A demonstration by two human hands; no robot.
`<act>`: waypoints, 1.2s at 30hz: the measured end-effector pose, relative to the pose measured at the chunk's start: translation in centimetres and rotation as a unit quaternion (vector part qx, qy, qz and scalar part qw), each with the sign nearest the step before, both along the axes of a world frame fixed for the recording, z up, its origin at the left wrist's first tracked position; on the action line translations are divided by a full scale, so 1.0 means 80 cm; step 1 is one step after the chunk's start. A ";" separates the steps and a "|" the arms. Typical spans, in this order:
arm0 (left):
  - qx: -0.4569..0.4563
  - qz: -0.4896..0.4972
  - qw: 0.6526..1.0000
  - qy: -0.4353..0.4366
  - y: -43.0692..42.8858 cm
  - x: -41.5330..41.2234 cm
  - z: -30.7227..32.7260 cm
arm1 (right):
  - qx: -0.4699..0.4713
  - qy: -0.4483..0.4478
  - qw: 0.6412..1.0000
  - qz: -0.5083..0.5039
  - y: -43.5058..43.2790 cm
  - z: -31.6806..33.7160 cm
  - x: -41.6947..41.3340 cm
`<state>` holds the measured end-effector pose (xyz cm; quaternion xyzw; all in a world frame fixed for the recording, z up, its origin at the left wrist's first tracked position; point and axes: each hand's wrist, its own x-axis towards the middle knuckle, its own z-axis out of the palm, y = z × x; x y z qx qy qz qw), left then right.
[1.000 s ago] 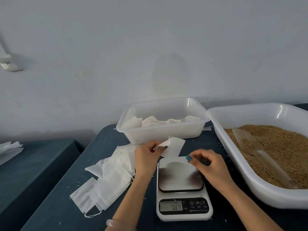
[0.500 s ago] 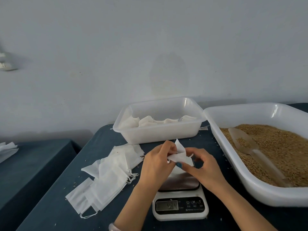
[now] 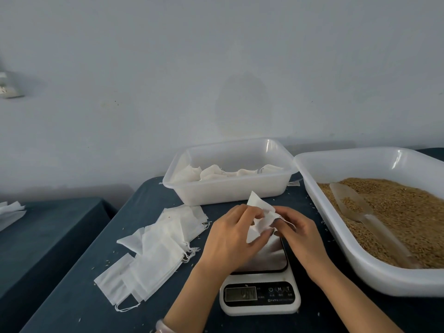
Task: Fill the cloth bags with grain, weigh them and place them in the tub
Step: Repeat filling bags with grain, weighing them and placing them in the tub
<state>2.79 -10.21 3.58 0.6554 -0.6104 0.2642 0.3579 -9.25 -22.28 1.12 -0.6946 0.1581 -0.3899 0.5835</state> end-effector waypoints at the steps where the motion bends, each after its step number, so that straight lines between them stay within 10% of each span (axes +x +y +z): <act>1: -0.004 0.002 1.000 0.001 0.000 0.001 0.000 | 0.014 -0.006 1.000 -0.001 -0.001 0.000 0.000; 13: -0.001 -0.004 0.997 -0.071 -0.001 0.000 0.000 | -0.020 -0.016 1.000 0.004 -0.001 -0.004 0.000; 36: 0.030 -0.027 0.998 0.058 0.001 0.006 -0.007 | -0.106 0.035 0.993 -0.033 0.016 -0.005 0.000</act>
